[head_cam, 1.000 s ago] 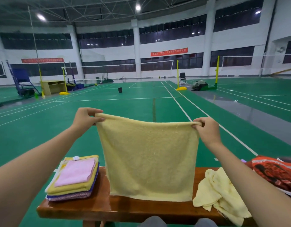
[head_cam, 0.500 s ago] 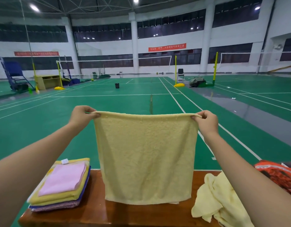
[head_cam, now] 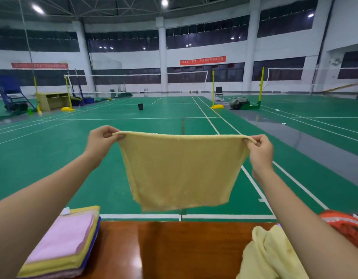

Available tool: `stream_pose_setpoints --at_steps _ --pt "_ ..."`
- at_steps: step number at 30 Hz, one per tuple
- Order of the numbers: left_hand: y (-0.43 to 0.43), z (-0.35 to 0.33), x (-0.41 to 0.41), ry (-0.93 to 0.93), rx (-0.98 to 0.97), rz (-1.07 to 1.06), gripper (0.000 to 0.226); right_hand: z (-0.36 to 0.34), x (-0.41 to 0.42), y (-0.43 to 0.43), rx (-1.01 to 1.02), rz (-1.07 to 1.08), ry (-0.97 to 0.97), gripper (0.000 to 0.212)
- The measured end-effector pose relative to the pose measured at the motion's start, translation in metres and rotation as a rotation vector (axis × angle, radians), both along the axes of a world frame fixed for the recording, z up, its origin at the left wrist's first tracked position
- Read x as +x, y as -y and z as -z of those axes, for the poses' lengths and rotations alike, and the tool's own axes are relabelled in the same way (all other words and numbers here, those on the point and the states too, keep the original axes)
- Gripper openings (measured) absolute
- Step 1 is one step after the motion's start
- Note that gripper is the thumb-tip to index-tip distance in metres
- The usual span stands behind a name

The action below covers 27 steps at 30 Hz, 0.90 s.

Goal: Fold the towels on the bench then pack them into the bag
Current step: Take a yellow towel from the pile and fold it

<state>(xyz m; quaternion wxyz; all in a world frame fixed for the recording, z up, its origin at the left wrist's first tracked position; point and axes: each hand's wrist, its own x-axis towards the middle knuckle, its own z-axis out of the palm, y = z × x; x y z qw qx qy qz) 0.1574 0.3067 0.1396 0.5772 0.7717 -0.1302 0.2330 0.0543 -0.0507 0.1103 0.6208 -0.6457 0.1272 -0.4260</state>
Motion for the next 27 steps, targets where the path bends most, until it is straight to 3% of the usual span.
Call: stream_pose_setpoints --at_steps 9,15,20,27 --pt "-0.046 0.122 -0.091 -0.514 0.122 0.327 0.01 0.132 -0.101 -0.002 0.021 -0.088 -0.257 0.026" --pt "-0.049 0.191 -0.122 -0.719 0.05 0.381 0.056 0.197 -0.134 -0.011 -0.001 -0.098 -0.403 0.009" --pt "-0.038 0.223 -0.119 -0.78 0.085 0.314 0.031 0.227 -0.128 -0.016 -0.167 -0.065 -0.467 0.008" --pt "-0.024 0.247 -0.111 -0.844 0.04 0.293 0.019 0.247 -0.109 -0.021 -0.24 -0.033 -0.484 0.004"
